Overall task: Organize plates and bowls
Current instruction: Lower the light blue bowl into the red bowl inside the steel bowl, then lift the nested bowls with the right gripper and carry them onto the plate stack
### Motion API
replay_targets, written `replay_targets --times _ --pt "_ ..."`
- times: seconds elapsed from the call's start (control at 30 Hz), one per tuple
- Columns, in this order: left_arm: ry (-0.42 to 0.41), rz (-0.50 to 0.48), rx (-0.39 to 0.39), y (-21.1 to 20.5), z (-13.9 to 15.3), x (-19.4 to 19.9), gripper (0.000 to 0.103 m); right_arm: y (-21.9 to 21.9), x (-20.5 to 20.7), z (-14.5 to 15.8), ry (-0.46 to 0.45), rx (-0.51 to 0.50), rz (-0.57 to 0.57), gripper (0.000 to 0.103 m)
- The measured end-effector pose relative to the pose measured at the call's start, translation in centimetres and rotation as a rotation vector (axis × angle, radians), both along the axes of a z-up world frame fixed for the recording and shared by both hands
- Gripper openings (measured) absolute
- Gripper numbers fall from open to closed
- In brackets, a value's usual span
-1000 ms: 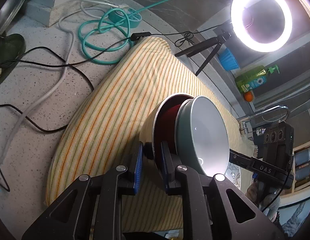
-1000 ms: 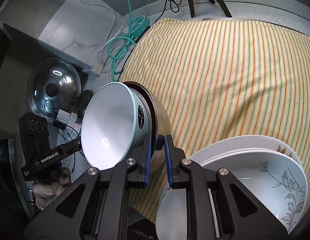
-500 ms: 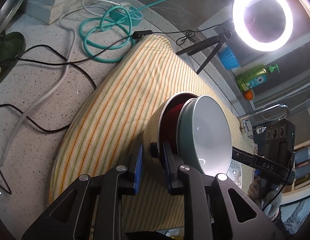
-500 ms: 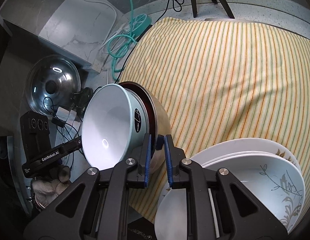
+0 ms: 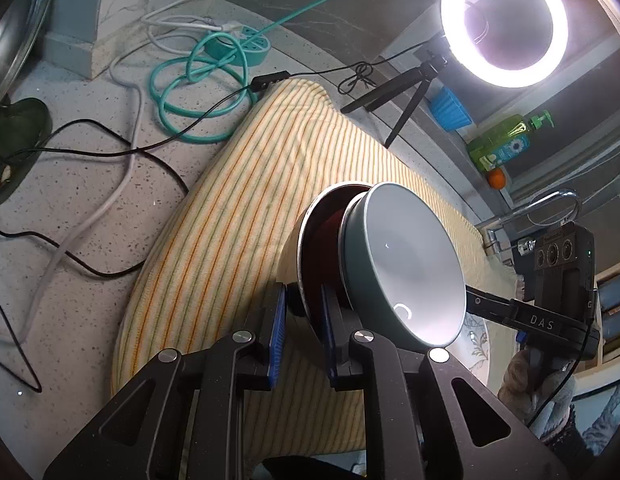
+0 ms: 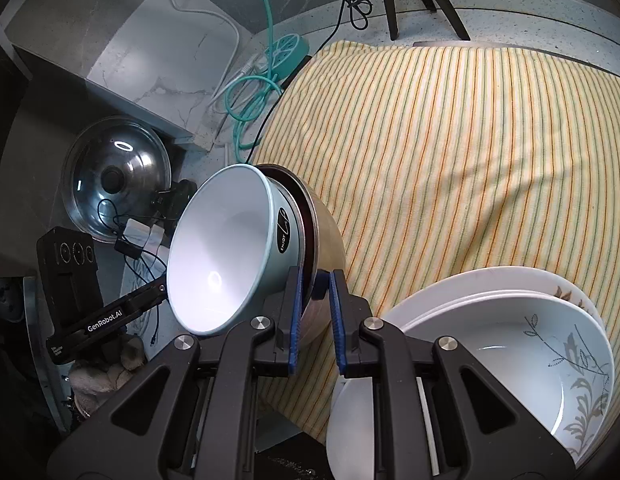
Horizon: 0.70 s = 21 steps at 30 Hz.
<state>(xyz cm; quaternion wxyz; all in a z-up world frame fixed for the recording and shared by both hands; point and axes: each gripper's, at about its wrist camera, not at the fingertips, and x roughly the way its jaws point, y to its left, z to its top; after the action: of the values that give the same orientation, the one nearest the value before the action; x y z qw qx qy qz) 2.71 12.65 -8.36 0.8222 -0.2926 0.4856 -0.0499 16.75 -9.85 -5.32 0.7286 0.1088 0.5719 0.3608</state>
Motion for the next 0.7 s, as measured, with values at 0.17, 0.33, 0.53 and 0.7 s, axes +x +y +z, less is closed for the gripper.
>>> replay_targets --times 0.17,0.33,0.53,0.7 --pt "-0.023 -0.002 -0.001 -0.4 1.1 -0.3 0.013 -0.9 -0.4 1.2 -0.017 0.012 -0.008 0.015" --pt "-0.057 -0.021 0.003 -1.5 2.6 -0.5 0.013 -2.6 -0.9 2.8 -0.042 0.023 -0.023 0.015" --pt "-0.095 -0.060 -0.005 -3.5 4.2 -0.3 0.013 -5.9 -1.6 4.4 -0.061 0.034 -0.054 0.015" --pt "-0.116 -0.092 -0.013 -5.7 5.1 -0.2 0.013 -8.8 -2.4 5.4 -0.075 0.029 -0.081 0.015"
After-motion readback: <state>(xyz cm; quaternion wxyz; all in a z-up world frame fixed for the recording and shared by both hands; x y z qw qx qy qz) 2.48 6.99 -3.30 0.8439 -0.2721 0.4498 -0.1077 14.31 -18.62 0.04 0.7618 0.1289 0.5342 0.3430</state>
